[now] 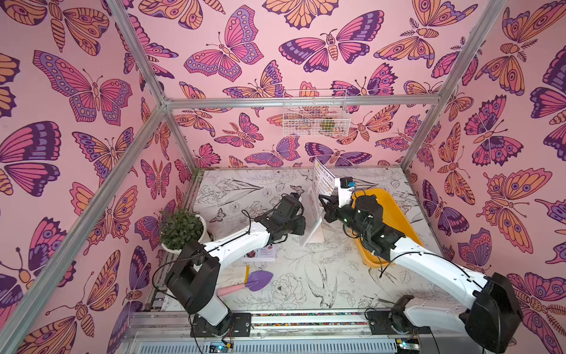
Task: Replace the menus in the menu holders
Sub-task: Insert the menu into the menu holder.
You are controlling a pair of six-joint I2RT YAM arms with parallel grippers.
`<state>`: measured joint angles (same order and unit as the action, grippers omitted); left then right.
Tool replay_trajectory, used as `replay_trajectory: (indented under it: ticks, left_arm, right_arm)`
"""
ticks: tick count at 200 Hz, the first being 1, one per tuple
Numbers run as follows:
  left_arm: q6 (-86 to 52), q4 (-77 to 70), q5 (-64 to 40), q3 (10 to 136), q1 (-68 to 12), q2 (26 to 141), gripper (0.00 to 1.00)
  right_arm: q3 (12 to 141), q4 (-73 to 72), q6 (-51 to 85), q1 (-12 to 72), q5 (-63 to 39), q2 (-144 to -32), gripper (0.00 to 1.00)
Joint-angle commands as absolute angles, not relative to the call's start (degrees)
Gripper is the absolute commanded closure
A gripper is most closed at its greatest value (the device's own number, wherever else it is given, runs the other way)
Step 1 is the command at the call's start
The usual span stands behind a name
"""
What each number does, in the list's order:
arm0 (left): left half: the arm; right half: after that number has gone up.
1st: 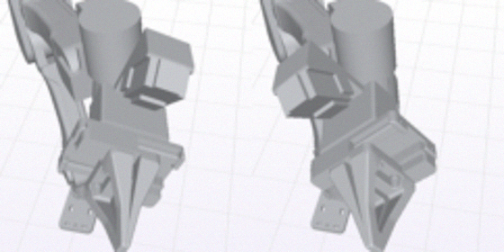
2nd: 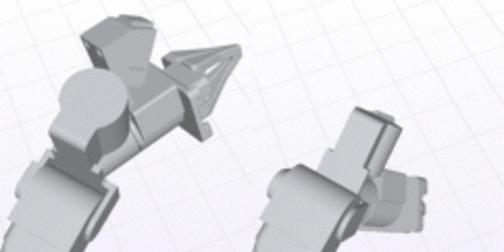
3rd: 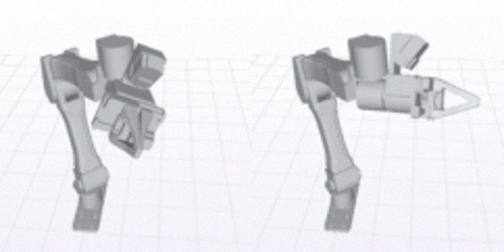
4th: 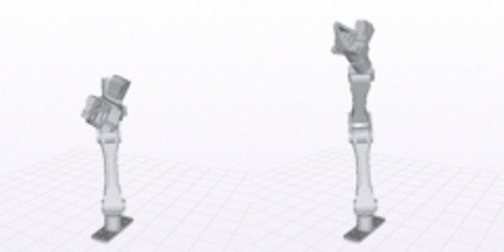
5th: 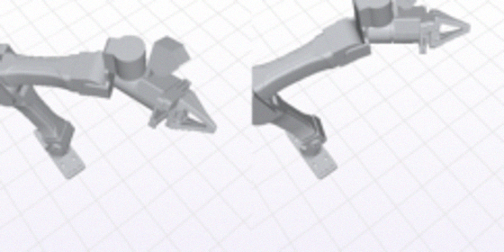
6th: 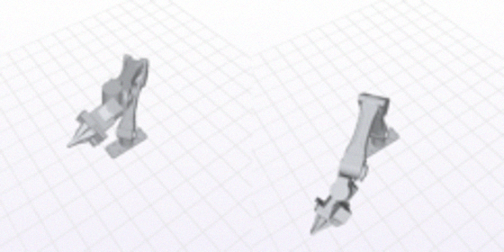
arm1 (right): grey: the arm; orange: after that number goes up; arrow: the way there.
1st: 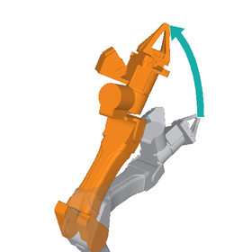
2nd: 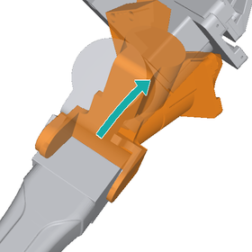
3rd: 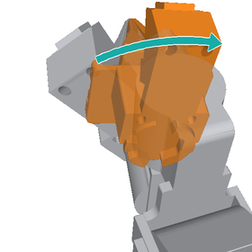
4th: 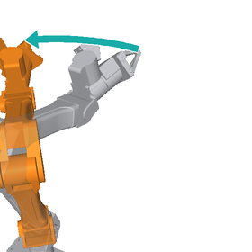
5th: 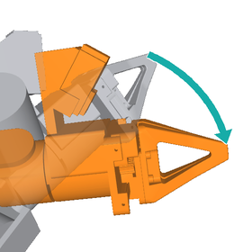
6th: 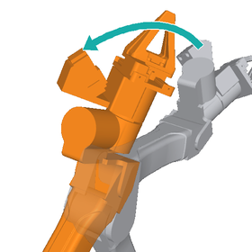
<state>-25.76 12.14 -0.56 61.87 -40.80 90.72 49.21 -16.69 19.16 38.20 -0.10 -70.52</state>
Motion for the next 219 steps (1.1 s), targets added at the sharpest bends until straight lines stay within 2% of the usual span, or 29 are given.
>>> replay_trajectory:
  ticks: [1,63,84,117,170,219]
  left_arm:
    - [-25.0,11.8,0.0,61.3,-40.5,90.5,0.67]
    - [-24.7,11.5,0.3,61.0,-40.1,90.2,0.67]
    - [-24.5,11.4,0.4,61.0,-39.9,90.0,0.67]
    - [-24.3,11.3,0.6,60.8,-39.6,89.4,0.67]
    - [-24.1,11.6,0.8,60.2,-39.6,89.2,0.67]
    - [-24.6,11.3,1.4,58.9,-39.6,88.2,0.67]
  right_arm:
    - [49.6,-15.6,19.5,38.7,-0.1,-71.3,0.91]
    - [50.4,-10.9,19.9,39.5,-1.8,-72.1,0.8]
    - [50.9,-9.0,19.2,39.5,-0.5,-71.1,0.64]
    - [53.8,-4.3,18.0,38.9,1.9,-70.0,0.51]
    - [56.6,-1.4,18.1,38.2,0.8,-69.7,0.51]
    - [58.3,2.2,19.8,38.0,-0.4,-72.5,0.7]
